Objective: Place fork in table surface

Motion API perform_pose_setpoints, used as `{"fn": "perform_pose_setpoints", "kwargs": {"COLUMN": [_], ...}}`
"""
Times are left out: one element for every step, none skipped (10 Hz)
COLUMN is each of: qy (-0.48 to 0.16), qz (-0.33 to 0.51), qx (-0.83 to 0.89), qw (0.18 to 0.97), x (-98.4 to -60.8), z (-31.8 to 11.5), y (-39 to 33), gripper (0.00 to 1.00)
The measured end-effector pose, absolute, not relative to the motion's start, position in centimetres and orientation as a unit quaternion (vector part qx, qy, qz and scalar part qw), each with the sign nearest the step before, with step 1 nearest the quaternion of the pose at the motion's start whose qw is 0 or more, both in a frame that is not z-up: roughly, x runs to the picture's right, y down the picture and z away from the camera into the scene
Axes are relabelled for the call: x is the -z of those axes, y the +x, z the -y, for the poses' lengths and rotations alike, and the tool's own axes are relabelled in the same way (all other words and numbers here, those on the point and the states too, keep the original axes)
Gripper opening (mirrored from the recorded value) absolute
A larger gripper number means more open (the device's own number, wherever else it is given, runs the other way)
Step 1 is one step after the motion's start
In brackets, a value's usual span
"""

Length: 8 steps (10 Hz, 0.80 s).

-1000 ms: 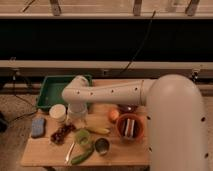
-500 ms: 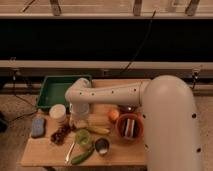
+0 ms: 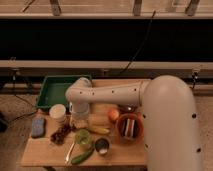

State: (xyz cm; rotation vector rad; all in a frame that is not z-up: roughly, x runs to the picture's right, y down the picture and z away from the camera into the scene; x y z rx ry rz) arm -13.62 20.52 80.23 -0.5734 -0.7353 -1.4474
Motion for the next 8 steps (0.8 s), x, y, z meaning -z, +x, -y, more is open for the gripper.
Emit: {"fn": "perform_pose_setpoints", "kwargs": {"qy": [-0.252, -0.252, -0.252, -0.254, -0.256, -0.257, -0.259, -0.261], "qz": [0.326, 0.328, 0.330, 0.331, 0.333, 0.334, 0.334, 0.336], "qx": [0.638, 0.640, 0.641, 0.643, 0.644, 0.645, 0.646, 0.646], "qw": [0.650, 0.647, 0.645, 0.643, 0.640, 0.638, 0.635, 0.634], "x": [-80.1, -79.9, -79.8, -79.7, -79.6, -79.6, -79.5, -79.5], "z": [-20.6, -20.8, -21.0, -21.2, -21.7, -22.0, -22.2, -22.6], "y": [-13.8, -14.0, -14.1, -14.2, -14.2, -14.2, -14.2, -14.2], "gripper": [0.62, 0.57, 0.56, 0.56, 0.56, 0.56, 0.56, 0.56]}}
